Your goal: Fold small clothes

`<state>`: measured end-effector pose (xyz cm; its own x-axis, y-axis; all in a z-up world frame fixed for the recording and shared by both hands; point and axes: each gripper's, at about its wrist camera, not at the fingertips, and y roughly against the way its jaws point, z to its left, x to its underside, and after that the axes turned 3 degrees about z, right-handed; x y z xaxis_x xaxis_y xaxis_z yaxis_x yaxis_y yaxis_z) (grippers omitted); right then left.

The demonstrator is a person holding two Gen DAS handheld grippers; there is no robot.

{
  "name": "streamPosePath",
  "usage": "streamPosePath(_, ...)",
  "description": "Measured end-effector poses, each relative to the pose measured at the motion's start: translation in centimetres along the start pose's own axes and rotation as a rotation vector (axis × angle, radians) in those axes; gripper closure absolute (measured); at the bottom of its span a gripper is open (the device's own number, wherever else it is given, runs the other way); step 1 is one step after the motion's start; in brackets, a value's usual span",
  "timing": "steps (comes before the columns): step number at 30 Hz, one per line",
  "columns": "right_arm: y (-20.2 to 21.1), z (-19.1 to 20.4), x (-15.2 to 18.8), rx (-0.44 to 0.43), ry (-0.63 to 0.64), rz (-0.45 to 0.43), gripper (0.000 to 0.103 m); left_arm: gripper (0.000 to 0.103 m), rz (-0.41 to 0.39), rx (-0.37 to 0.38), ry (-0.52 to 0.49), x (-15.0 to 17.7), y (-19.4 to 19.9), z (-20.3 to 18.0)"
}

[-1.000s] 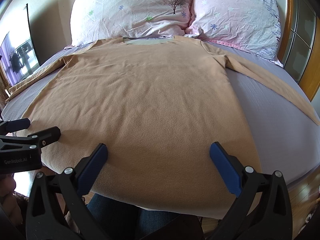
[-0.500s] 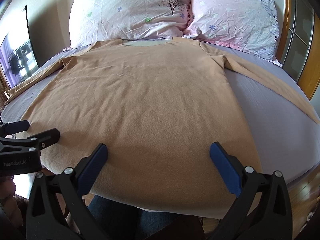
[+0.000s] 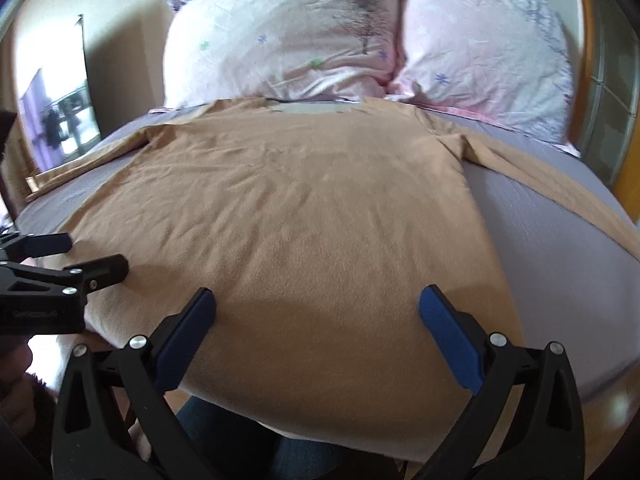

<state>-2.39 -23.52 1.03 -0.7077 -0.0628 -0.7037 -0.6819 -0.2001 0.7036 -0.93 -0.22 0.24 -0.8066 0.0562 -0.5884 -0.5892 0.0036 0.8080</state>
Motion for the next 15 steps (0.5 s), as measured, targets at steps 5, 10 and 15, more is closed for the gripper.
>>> streamPosePath(5,4.0,-14.0,-3.1,0.029,-0.461,-0.132,0.004,0.001,-0.068,0.039,-0.011,-0.2,-0.1,0.4)
streamPosePath(10,4.5,-30.0,-2.9,0.127,-0.973,-0.078,0.048,0.001,-0.14,0.189,0.037,-2.8,0.1,1.7)
streamPosePath(15,4.4,-37.4,-1.6,0.189,-1.215,-0.081,0.05,0.001,-0.251,0.305,0.052,-5.5,0.5,2.7)
